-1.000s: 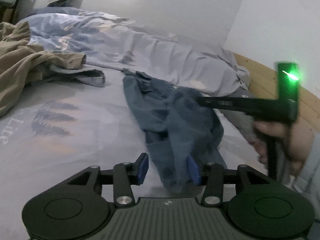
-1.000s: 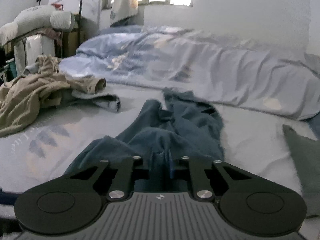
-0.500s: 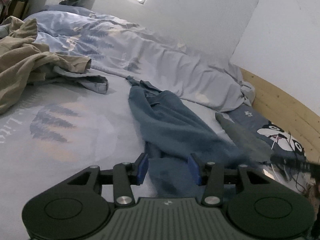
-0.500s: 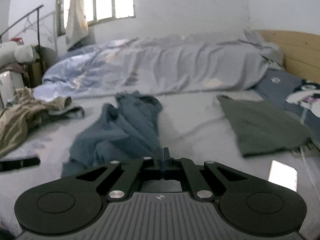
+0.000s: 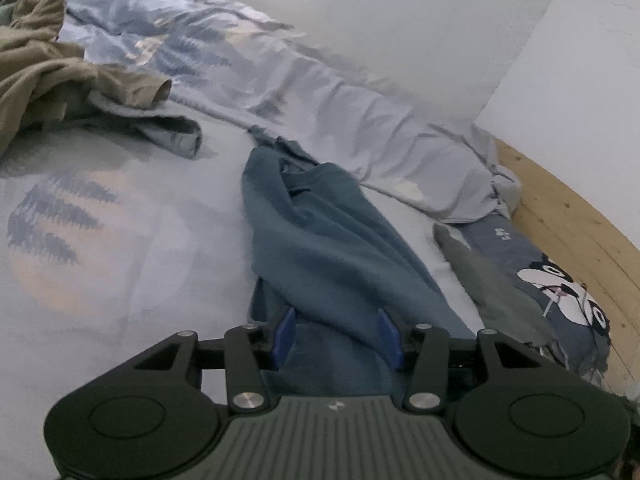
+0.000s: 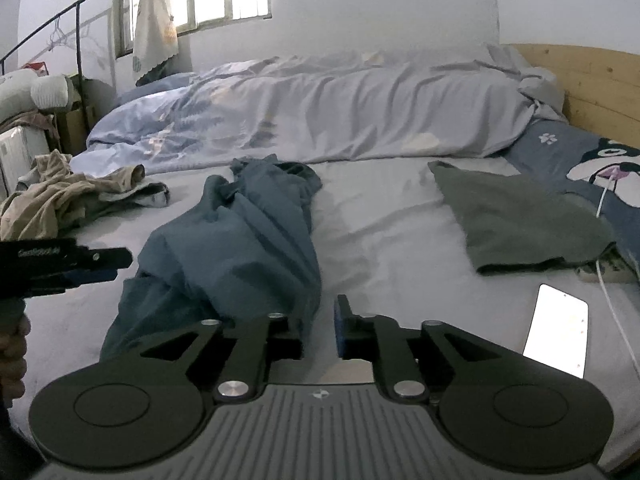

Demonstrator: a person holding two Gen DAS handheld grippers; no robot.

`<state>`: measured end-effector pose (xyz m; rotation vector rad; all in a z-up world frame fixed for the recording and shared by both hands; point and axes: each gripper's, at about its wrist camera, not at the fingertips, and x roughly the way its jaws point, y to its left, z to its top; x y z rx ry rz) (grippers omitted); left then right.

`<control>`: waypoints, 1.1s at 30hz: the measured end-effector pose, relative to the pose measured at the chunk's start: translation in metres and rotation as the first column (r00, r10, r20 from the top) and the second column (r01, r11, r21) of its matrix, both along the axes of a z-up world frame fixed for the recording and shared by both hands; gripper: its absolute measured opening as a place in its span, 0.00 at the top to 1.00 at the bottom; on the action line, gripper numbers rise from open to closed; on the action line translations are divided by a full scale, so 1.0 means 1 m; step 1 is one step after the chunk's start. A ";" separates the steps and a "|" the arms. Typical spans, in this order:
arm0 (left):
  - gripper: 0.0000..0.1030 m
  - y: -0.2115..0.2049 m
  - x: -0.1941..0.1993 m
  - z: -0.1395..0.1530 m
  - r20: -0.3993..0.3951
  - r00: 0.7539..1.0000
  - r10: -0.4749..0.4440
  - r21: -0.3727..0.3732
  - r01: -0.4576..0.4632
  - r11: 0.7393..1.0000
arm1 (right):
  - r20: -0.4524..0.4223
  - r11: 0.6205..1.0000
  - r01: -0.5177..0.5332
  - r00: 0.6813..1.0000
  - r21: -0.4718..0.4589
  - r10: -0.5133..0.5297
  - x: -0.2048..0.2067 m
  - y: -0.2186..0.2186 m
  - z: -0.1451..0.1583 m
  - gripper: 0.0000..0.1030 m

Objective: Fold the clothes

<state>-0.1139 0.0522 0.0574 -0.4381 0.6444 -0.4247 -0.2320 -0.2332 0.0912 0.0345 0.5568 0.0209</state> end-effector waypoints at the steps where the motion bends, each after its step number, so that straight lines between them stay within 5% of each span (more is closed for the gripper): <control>1: 0.56 -0.001 0.001 -0.001 -0.004 1.000 -0.001 -0.003 0.001 1.000 | 0.003 1.000 -0.004 1.000 0.002 0.004 0.000 0.001 -0.002 0.83; 4: 0.56 -0.004 0.000 0.000 0.011 1.000 -0.025 -0.007 0.025 1.000 | 0.025 1.000 -0.011 1.000 0.016 0.011 0.002 0.002 -0.005 0.69; 16: 0.56 -0.048 -0.033 0.006 0.120 0.961 -0.251 0.077 0.243 0.967 | 0.078 0.988 0.143 0.986 0.060 -0.147 0.005 -0.022 -0.006 0.68; 23: 0.50 -0.077 -0.060 0.008 0.190 0.884 -0.428 0.181 0.397 0.900 | 0.083 0.982 0.168 0.981 0.085 -0.175 0.002 -0.033 -0.004 0.68; 33: 0.50 -0.110 -0.067 -0.010 0.139 0.869 -0.475 0.381 0.396 0.836 | 0.080 0.982 0.165 0.982 0.093 -0.173 -0.003 -0.040 -0.003 0.68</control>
